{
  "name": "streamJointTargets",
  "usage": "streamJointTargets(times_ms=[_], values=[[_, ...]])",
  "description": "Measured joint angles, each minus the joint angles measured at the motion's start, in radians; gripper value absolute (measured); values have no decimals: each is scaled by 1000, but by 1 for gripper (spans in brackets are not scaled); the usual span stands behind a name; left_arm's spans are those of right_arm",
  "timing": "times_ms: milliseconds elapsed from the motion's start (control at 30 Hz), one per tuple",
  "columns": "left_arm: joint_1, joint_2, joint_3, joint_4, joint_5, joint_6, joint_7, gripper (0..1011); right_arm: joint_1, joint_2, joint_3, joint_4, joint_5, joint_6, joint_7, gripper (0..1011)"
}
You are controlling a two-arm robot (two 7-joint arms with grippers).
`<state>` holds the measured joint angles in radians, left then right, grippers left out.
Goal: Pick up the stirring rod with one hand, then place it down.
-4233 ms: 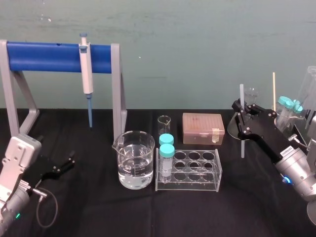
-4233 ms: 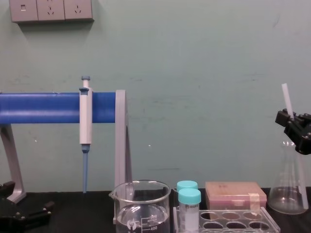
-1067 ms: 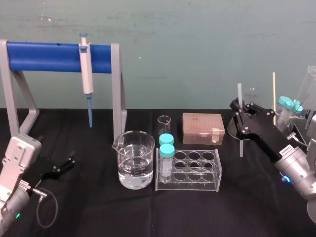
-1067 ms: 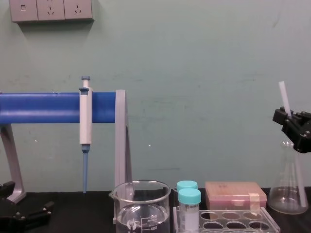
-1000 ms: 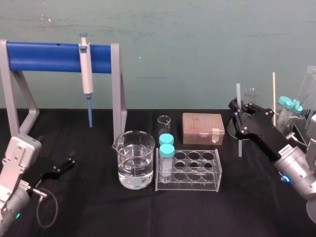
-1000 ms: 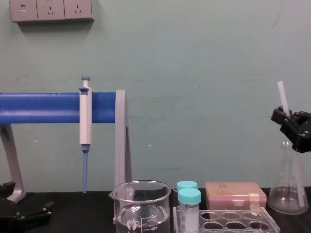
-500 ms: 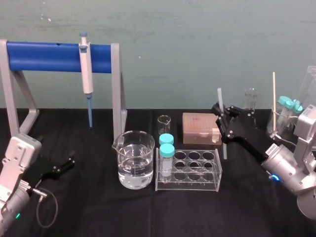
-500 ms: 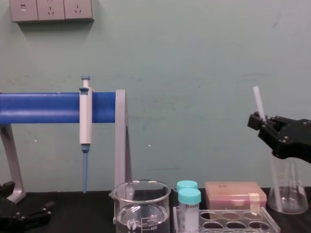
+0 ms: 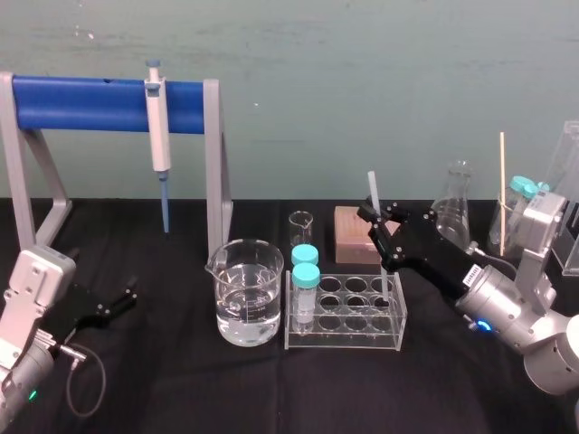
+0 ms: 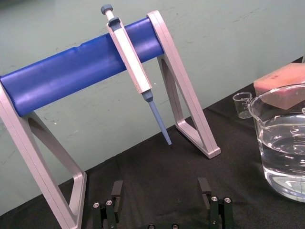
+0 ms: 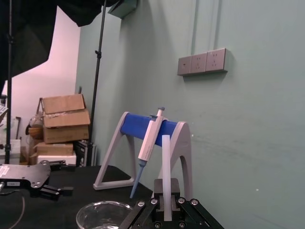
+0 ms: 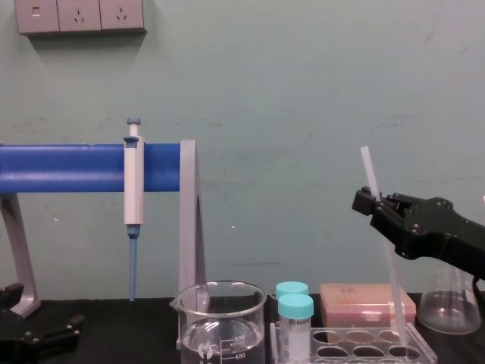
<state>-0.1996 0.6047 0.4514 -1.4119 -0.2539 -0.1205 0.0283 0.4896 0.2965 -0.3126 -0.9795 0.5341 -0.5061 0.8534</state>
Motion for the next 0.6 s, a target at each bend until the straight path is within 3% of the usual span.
streamJointTargets(times_ms=[500, 600], values=[[0, 0, 0, 0, 0, 0, 0, 1000, 39, -17, -17, 87, 38, 25, 28, 75], [0, 0, 0, 0, 0, 0, 0, 1000, 54, -24, -19, 131, 47, 31, 42, 75]])
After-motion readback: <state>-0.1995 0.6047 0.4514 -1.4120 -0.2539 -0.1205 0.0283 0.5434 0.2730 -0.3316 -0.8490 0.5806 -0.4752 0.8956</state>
